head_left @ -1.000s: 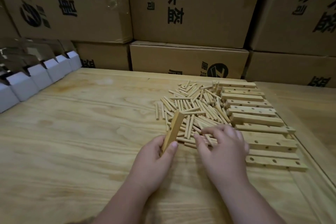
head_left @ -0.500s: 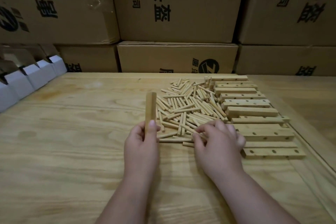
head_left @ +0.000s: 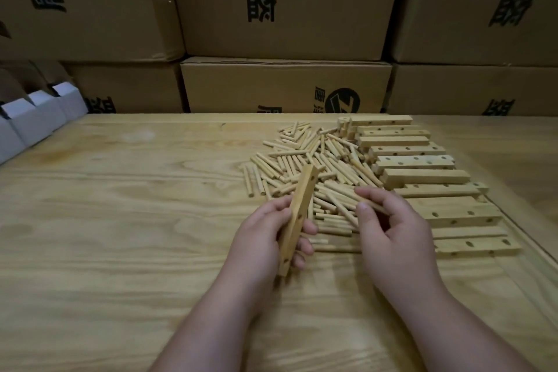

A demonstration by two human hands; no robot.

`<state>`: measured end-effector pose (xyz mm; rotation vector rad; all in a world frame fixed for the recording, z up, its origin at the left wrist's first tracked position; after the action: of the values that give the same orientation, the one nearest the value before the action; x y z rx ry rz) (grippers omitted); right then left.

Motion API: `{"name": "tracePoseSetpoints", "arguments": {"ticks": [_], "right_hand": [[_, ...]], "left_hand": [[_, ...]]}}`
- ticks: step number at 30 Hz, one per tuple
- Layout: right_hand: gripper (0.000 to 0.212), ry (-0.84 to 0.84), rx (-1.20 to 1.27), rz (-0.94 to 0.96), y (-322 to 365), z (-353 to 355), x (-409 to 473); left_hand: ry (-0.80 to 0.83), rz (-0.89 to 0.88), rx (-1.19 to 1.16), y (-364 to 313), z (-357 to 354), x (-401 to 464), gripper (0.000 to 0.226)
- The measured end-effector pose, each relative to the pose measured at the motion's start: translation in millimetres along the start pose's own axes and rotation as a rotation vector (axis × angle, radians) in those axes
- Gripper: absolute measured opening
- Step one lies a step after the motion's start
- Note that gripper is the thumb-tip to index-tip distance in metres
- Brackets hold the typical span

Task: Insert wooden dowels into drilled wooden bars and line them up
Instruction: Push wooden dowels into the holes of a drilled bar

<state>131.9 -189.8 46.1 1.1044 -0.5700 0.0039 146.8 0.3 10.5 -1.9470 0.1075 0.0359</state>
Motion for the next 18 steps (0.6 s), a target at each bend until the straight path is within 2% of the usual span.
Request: {"name": "tracePoseSetpoints", "arguments": {"ticks": [3,9,14,18], "right_hand": [[0.022,-0.013,0.046,0.003,-0.4,2.4,-0.1],[0.018,-0.027,0.245,0.016,4.2,6.3,0.7],[0.028,0.015,0.33,0.038,10.3,11.8,2.4],[0.023,0.013,0.347,0.0,8.7,16.0,6.5]], "left_hand": [[0.012,0.079,-0.085,6.9,0.1,2.7,0.028],[0.033,0.074,-0.119,1.7,-2.6,2.4,0.029],[0.08,0.131,-0.099,8.1,-6.8,1.2,0.044],[0.112,0.124,-0.07,8.4,-9.5,-0.1,0.028]]}}
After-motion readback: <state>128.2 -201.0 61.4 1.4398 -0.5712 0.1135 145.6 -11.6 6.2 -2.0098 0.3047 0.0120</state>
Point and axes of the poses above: each hand's wrist, its own x-axis towards the middle knuckle, its own z-axis out of the back of the hand, y = z × x, the point moved 9 cm from there along x, towards the middle knuckle
